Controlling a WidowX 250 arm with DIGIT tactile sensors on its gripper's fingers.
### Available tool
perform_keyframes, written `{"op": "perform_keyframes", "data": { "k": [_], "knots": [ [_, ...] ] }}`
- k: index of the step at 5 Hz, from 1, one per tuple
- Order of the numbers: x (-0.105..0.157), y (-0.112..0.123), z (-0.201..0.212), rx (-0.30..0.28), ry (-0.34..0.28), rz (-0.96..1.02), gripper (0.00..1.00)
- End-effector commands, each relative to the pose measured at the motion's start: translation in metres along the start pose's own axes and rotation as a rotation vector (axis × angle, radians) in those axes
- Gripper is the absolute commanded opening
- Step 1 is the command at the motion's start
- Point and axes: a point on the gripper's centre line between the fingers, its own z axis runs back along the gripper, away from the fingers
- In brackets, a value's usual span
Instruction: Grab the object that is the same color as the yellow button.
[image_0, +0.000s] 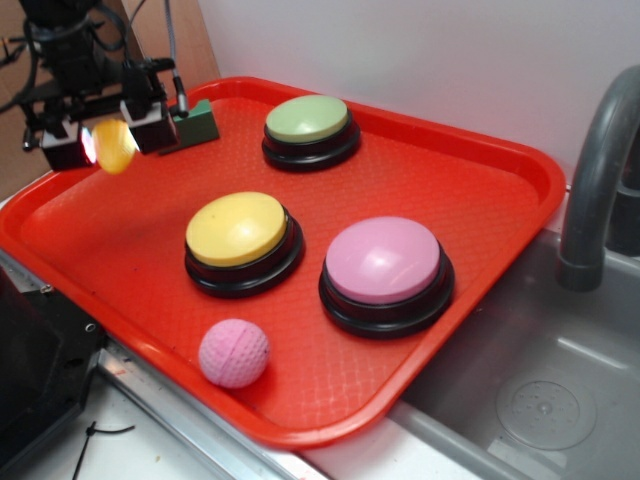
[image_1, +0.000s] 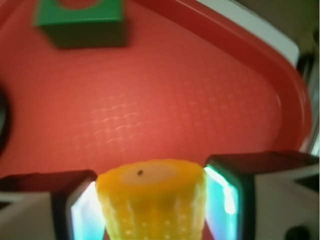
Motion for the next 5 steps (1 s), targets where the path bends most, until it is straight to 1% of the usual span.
{"op": "perform_keyframes", "data": {
  "k": [1,2,3,4,5],
  "knots": [
    [-0.006,-0.013,0.072,-0.256,0.096,-0.470,0.00],
    [-0.010,-0.014,0.090,-0.285,0.101,-0.665,0.00],
    [-0.014,-0.017,0.103,-0.289,0.094,-0.766,0.00],
    [-0.017,-0.018,0.103,-0.269,0.052,-0.761,0.00],
    [-0.010,-0.011,0.097,-0.226,0.070,-0.658,0.00]
  ]
}}
